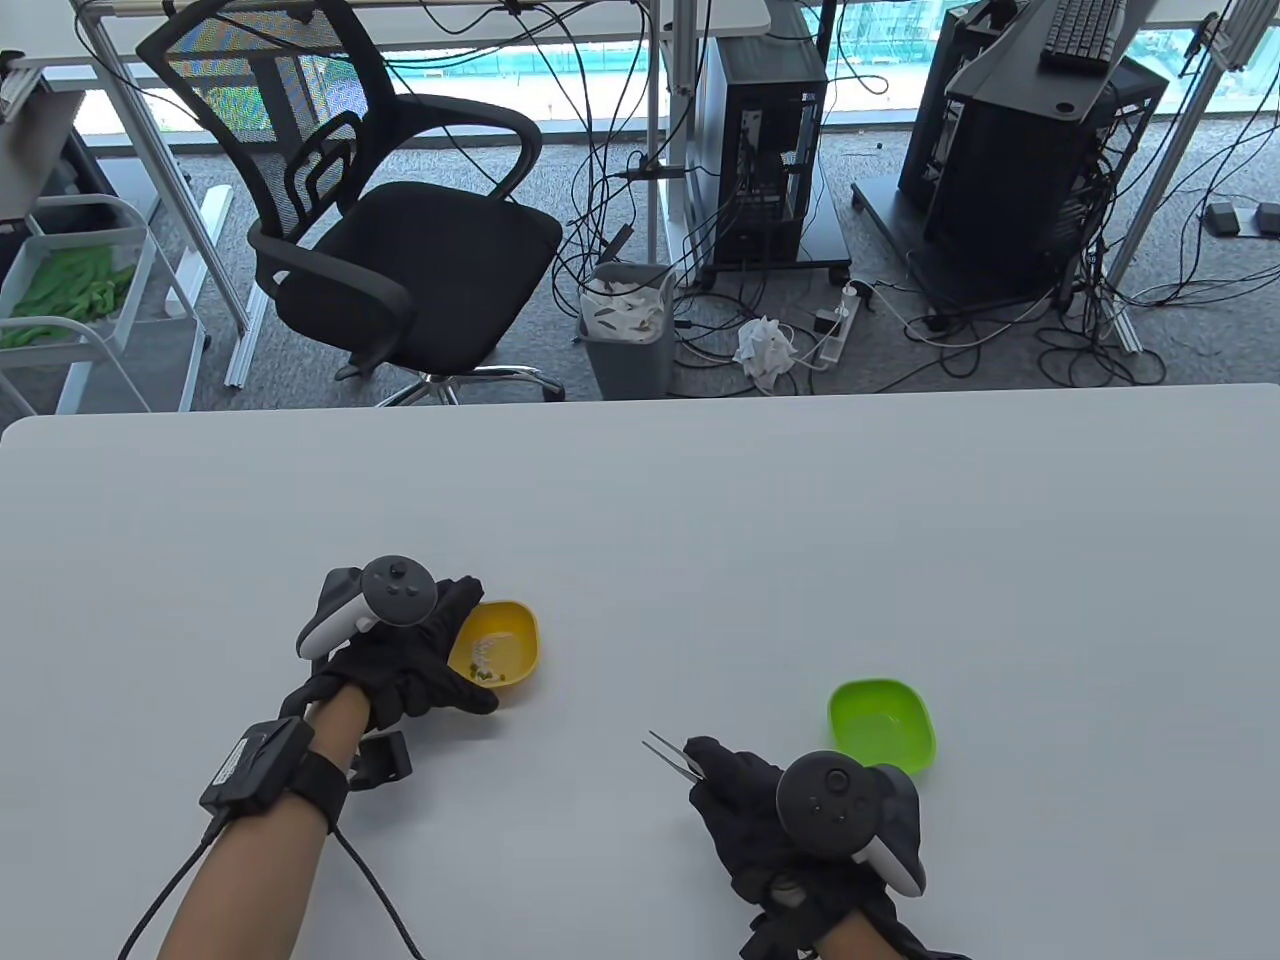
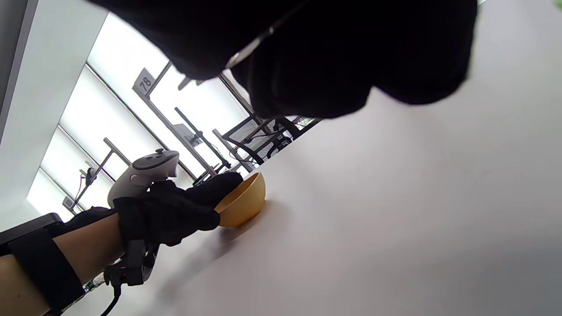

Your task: Pick mung beans with tweezers into small dish

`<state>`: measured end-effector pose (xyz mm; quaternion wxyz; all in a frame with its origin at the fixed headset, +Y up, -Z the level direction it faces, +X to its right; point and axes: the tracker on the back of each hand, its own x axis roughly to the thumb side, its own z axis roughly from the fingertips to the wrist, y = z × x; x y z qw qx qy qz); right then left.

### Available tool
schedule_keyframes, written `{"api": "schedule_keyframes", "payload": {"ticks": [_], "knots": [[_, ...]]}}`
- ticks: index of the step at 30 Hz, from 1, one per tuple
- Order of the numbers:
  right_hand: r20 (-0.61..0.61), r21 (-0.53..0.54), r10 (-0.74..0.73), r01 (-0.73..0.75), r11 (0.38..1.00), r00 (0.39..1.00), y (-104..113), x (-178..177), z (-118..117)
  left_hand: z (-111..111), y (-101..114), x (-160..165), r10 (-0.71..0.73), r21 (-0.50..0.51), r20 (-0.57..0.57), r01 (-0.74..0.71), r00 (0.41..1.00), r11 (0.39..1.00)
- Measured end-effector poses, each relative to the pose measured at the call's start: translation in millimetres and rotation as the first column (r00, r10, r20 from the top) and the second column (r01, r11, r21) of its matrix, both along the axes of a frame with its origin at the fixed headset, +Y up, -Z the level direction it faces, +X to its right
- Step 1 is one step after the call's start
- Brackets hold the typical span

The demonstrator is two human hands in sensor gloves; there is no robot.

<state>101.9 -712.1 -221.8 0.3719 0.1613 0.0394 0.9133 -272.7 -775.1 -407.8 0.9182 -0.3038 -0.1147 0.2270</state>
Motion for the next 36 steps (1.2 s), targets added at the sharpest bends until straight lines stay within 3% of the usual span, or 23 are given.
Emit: {"api": "schedule_keyframes", "payload": {"ticks": [13,18,28,36], "knots": [[-0.009,-0.018,0.000,0.000,1.000,1.000,-1.5,-1.4,-0.9,7.2,-6.3,-0.7,0.090,0.088,-0.031,-0.087,0.995,0.992],[0.011,-0.010,-0.010,0.011,1.000,1.000,-0.3,-0.2,-1.4,19.7,-1.3,4.6,0.098,0.144,-0.023,-0.094,0.995,0.985],[0.113,0.093,-0.004,-0.006,0.996,0.994,14.1,3.8,6.2,110.6,41.6,77.3,0.099,0.253,0.145,-0.134,0.984,0.958],[0.066,0.156,0.116,-0.125,0.980,0.991,28.0,-10.3,11.2,140.9,49.3,105.4,0.120,0.268,0.143,-0.155,0.982,0.951]]}}
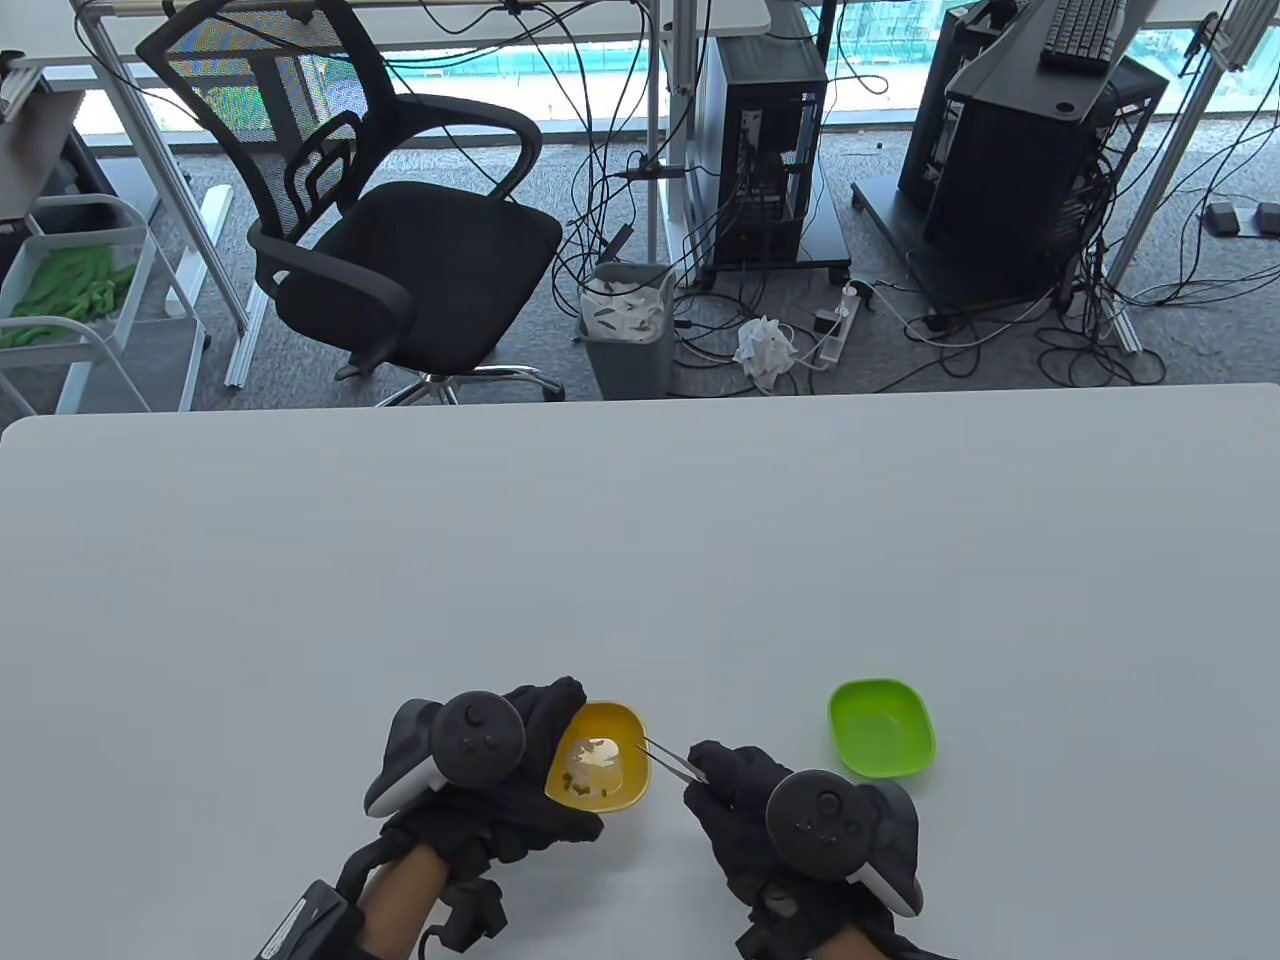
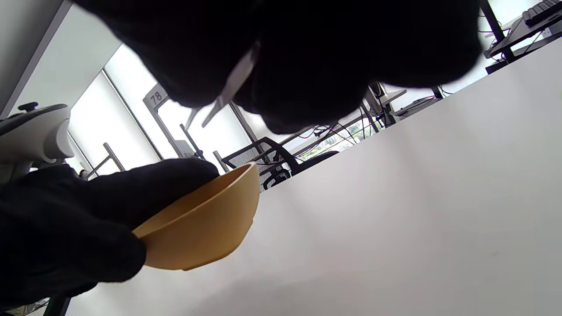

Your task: Pick mung beans with tweezers into small dish

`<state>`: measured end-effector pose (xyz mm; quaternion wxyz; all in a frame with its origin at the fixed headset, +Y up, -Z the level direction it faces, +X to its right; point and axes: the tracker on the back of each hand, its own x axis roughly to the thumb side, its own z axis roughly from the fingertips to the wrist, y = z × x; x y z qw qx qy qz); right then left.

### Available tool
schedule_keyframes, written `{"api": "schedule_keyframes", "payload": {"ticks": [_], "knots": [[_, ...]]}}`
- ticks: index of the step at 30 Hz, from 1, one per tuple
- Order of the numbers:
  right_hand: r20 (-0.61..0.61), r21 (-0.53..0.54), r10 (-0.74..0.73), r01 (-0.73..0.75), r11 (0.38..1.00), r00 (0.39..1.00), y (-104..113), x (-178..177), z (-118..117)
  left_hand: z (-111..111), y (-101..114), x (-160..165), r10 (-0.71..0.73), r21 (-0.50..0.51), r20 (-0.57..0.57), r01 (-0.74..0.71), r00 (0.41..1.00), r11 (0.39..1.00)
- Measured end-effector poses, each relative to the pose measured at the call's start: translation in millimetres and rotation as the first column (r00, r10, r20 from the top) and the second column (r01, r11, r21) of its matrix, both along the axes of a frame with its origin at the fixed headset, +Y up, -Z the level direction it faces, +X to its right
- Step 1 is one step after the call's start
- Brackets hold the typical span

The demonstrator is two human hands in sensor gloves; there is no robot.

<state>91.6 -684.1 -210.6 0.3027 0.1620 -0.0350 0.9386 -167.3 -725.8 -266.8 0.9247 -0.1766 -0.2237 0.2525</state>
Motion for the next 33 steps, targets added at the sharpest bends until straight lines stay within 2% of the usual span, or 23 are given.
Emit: {"api": "schedule_keyframes", "payload": {"ticks": [5,10,16,33], "knots": [[-0.034,0.048,0.166,-0.164,0.985,0.986,17.5,-21.1,-0.8,9.1,4.9,14.0,-0.002,0.023,0.000,0.002,1.000,1.000],[-0.055,0.088,0.385,-0.379,0.921,0.921,24.3,-45.6,-8.5,11.9,1.7,20.4,0.023,0.046,0.001,-0.023,1.000,0.999],[-0.099,0.088,0.419,-0.411,0.907,0.903,15.6,-61.9,-9.1,13.7,-2.6,20.3,0.023,0.039,0.011,-0.024,1.000,0.999],[-0.123,0.079,0.484,-0.477,0.875,0.867,6.8,-72.0,-7.2,14.3,-4.7,21.1,0.001,0.030,0.032,-0.002,0.999,1.000]]}}
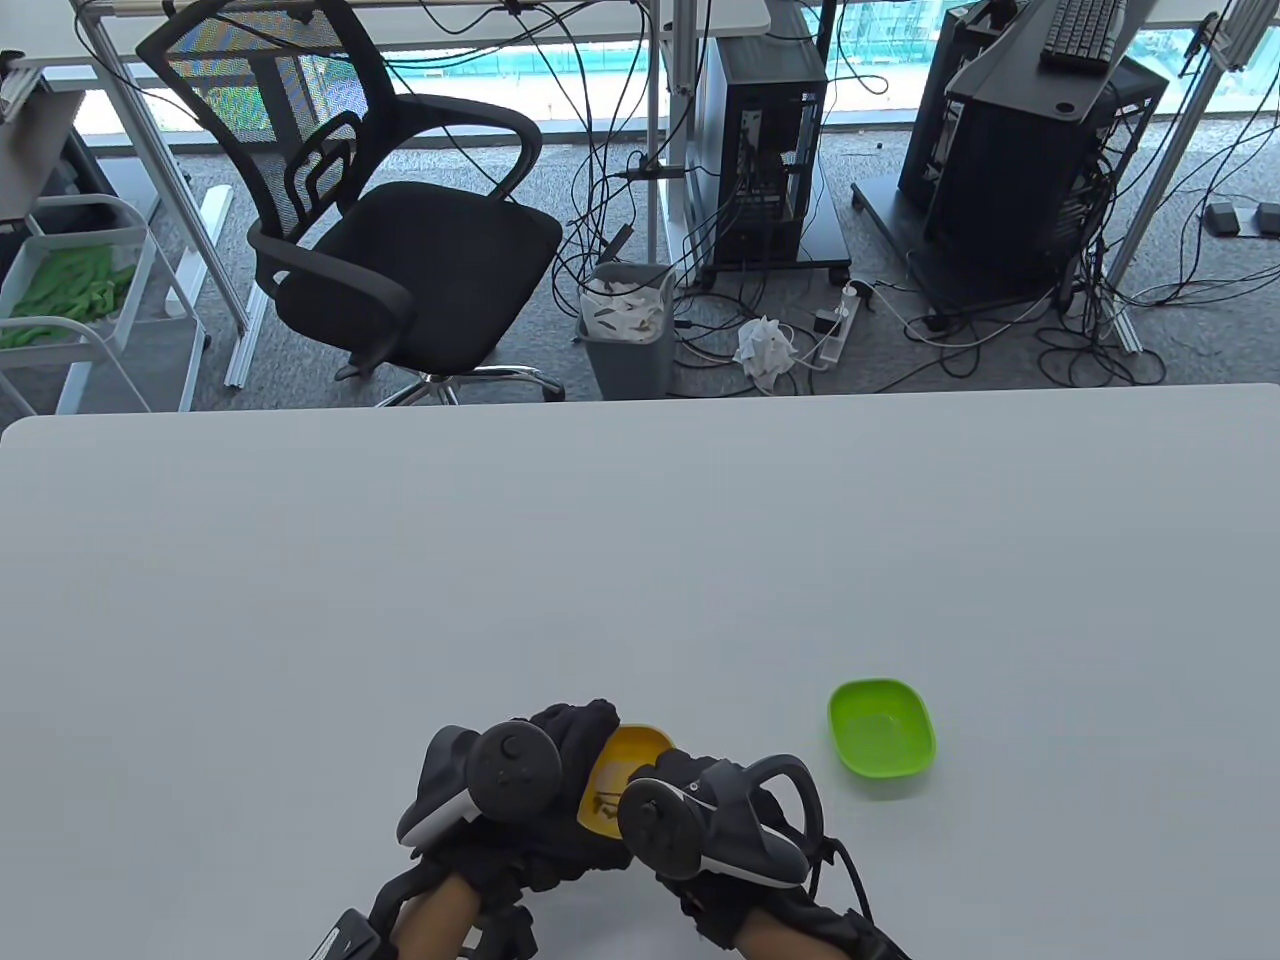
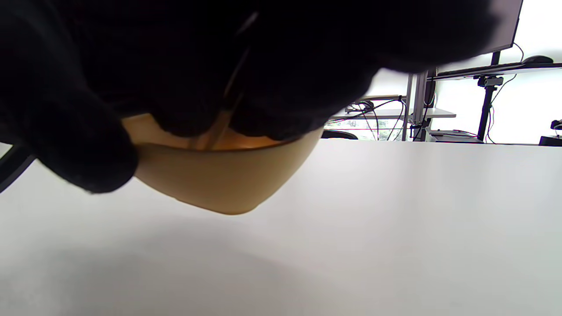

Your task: Pick mung beans with tweezers into small dish

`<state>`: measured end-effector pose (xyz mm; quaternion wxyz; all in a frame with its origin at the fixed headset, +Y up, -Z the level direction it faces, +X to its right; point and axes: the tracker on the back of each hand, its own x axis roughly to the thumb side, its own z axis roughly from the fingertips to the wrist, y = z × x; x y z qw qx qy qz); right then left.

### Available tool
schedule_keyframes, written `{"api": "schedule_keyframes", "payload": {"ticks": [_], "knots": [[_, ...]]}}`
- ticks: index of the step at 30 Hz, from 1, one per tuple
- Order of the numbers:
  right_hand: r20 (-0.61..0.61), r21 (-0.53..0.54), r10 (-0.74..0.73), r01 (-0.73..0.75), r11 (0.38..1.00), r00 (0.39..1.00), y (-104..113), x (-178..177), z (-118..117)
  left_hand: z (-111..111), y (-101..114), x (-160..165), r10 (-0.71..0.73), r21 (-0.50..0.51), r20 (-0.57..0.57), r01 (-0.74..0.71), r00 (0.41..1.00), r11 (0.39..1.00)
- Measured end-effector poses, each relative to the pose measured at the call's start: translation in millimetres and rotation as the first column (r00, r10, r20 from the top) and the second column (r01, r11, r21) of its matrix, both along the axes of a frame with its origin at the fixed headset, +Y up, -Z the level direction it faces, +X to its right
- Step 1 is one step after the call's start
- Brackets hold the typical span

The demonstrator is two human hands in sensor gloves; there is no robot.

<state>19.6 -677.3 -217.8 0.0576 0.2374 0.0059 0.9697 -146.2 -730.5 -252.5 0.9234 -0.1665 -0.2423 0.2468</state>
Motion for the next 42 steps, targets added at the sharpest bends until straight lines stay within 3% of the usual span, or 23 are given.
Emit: {"api": "schedule_keyframes", "payload": {"ticks": [10,14,17,20,23,26,31,42], "knots": [[0.002,-0.003,-0.042,0.042,0.999,0.999,-0.6,4.5,-1.3,-0.4,0.6,0.0,0.008,-0.008,-0.004,-0.008,1.000,1.000],[0.036,0.031,-0.131,0.130,0.991,0.991,10.7,21.6,0.4,-1.9,0.5,-2.7,0.024,-0.008,-0.018,-0.024,1.000,1.000],[0.139,0.087,-0.223,0.212,0.973,0.965,25.5,61.0,0.1,-3.3,-1.3,-6.2,0.034,-0.021,-0.030,-0.035,0.999,0.999],[0.310,0.170,-0.300,0.258,0.951,0.902,35.3,118.5,-3.3,-4.4,-2.9,-10.3,0.047,-0.031,-0.043,-0.048,0.998,0.998],[0.515,0.224,-0.304,0.216,0.950,0.802,31.2,183.4,-4.7,-5.3,-2.0,-12.4,0.062,-0.030,-0.050,-0.064,0.997,0.998],[0.602,0.212,-0.280,0.189,0.959,0.747,16.5,216.7,-4.4,-5.1,0.7,-11.5,0.068,-0.016,-0.044,-0.069,0.997,0.997],[0.641,0.176,-0.285,0.225,0.958,0.713,-6.1,229.6,-6.9,-3.1,3.1,-10.6,0.069,0.005,-0.038,-0.069,0.997,0.998],[0.637,0.155,-0.274,0.229,0.961,0.720,-12.6,228.5,-9.6,-2.6,2.9,-10.4,0.067,0.011,-0.038,-0.067,0.997,0.998]]}}
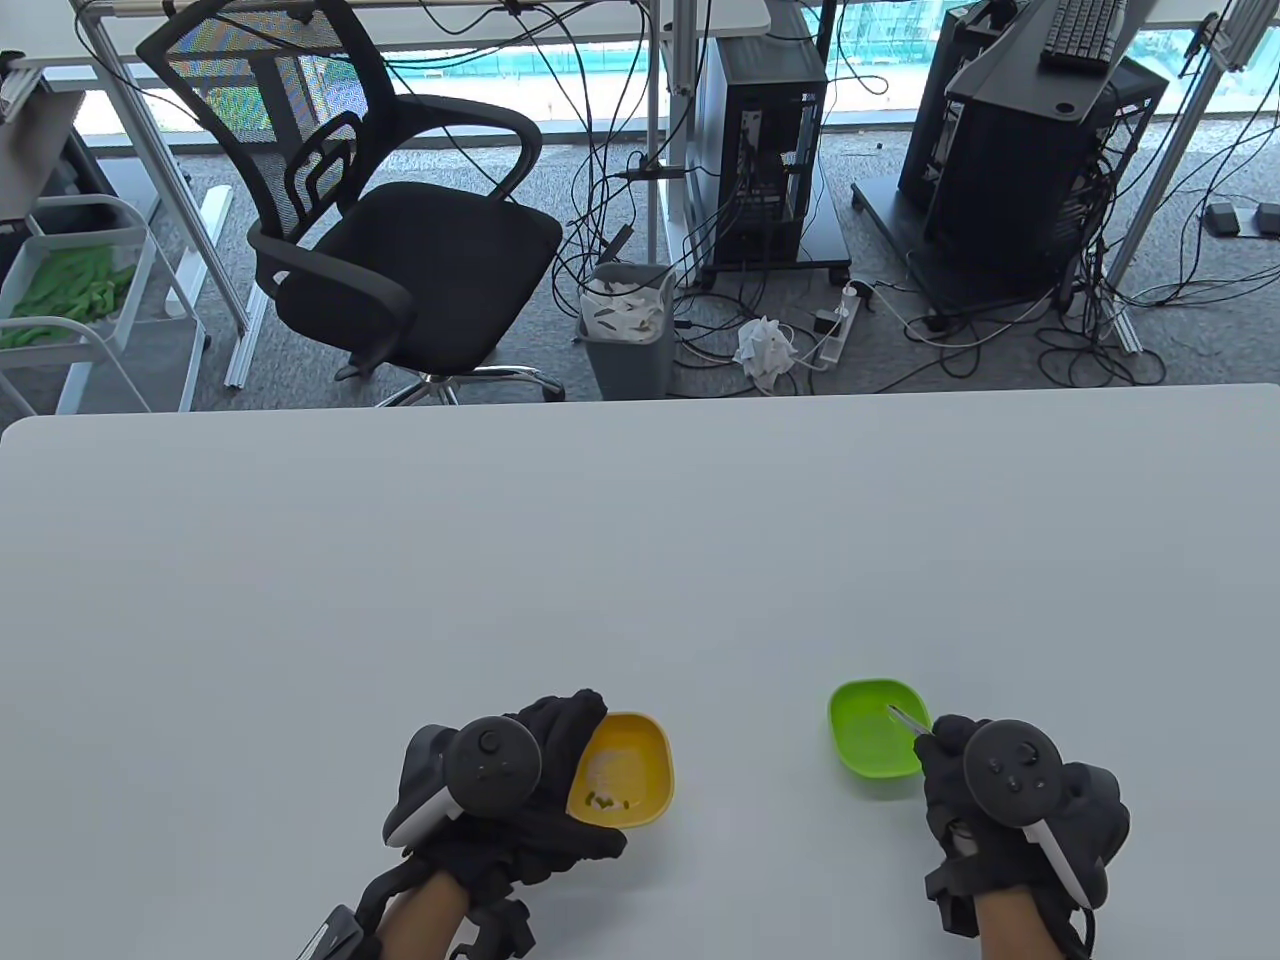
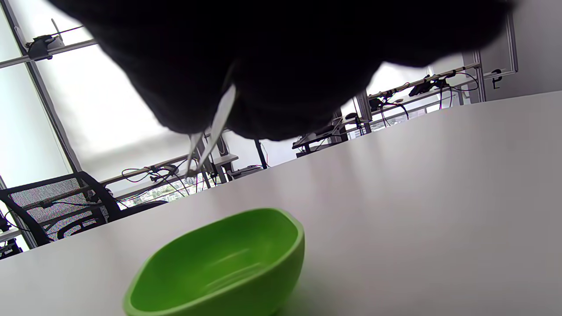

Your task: Pick mung beans with tweezers into small dish

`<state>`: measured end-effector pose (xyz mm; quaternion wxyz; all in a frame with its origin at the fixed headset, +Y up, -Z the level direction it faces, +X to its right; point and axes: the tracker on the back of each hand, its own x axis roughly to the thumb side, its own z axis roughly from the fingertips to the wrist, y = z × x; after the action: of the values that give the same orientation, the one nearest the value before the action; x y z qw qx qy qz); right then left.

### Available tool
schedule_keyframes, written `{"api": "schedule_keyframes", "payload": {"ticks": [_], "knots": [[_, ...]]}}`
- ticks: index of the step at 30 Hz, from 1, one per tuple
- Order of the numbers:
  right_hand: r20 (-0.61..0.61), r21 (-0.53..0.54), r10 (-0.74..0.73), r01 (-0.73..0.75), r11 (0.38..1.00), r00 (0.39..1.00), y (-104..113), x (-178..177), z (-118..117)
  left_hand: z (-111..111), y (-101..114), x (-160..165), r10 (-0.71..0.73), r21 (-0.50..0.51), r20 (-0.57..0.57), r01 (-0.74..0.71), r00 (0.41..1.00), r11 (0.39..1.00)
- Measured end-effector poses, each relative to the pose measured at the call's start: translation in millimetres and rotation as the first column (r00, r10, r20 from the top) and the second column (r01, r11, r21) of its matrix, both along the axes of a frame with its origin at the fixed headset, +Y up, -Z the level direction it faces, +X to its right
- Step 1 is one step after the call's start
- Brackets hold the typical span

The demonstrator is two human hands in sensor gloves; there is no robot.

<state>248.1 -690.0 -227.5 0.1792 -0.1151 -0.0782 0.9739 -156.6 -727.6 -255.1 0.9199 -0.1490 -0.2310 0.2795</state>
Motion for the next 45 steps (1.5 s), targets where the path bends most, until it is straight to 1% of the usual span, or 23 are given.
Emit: {"api": "schedule_keyframes", "payload": {"ticks": [16,19,22,24,27,28,29,30,32,33,34,36,39,45], "knots": [[0.008,-0.019,-0.028,0.028,0.999,1.000,-3.1,2.4,1.3,-0.3,-1.5,0.2,0.009,-0.010,-0.002,-0.009,1.000,1.000],[0.006,-0.008,-0.034,0.034,0.999,0.999,-1.8,2.0,2.2,-0.6,-1.5,0.4,0.010,-0.011,-0.003,-0.010,1.000,1.000],[-0.011,0.031,-0.028,0.028,0.999,1.000,5.4,-4.2,3.7,-0.9,-1.7,0.6,0.010,-0.012,-0.006,-0.010,1.000,1.000],[-0.060,0.070,-0.020,0.025,0.997,0.998,17.8,-19.7,5.2,-1.0,-1.8,0.3,0.012,-0.014,-0.011,-0.012,1.000,1.000],[-0.143,0.096,-0.014,0.028,0.995,0.990,33.6,-46.7,3.7,-1.0,-1.3,-0.7,0.014,-0.013,-0.017,-0.014,1.000,1.000],[-0.188,0.105,-0.015,0.035,0.994,0.982,41.0,-63.1,2.2,-1.1,-1.0,-0.9,0.015,-0.012,-0.018,-0.015,1.000,1.000],[-0.209,0.110,-0.016,0.040,0.993,0.978,43.9,-71.2,1.3,-1.3,-1.0,-1.1,0.016,-0.012,-0.018,-0.016,1.000,1.000],[-0.259,0.118,-0.009,0.041,0.992,0.966,49.5,-90.1,-0.6,-1.5,-0.8,-1.1,0.017,-0.011,-0.019,-0.017,1.000,1.000],[-0.322,0.134,0.000,0.046,0.990,0.947,54.0,-114.7,-2.5,-1.8,-1.2,-1.1,0.019,-0.011,-0.018,-0.020,1.000,1.000],[-0.363,0.145,0.003,0.053,0.988,0.932,54.8,-130.9,-3.9,-1.8,-1.3,-0.8,0.024,-0.013,-0.015,-0.024,1.000,1.000],[-0.383,0.145,0.006,0.053,0.988,0.924,54.6,-139.1,-4.3,-1.9,-1.4,-0.7,0.025,-0.012,-0.015,-0.025,1.000,1.000],[-0.447,0.143,0.031,0.038,0.989,0.894,50.0,-164.6,-2.3,-1.8,-1.8,-0.4,0.018,-0.014,-0.014,-0.018,1.000,1.000],[-0.506,0.110,0.052,0.005,0.994,0.861,40.1,-181.8,3.4,-1.7,-2.3,-0.2,0.012,-0.016,-0.015,-0.012,1.000,1.000],[-0.572,0.059,0.097,-0.077,0.995,0.814,27.1,-197.6,10.6,-2.8,-2.4,2.2,0.007,-0.017,-0.010,-0.007,1.000,1.000]]}}
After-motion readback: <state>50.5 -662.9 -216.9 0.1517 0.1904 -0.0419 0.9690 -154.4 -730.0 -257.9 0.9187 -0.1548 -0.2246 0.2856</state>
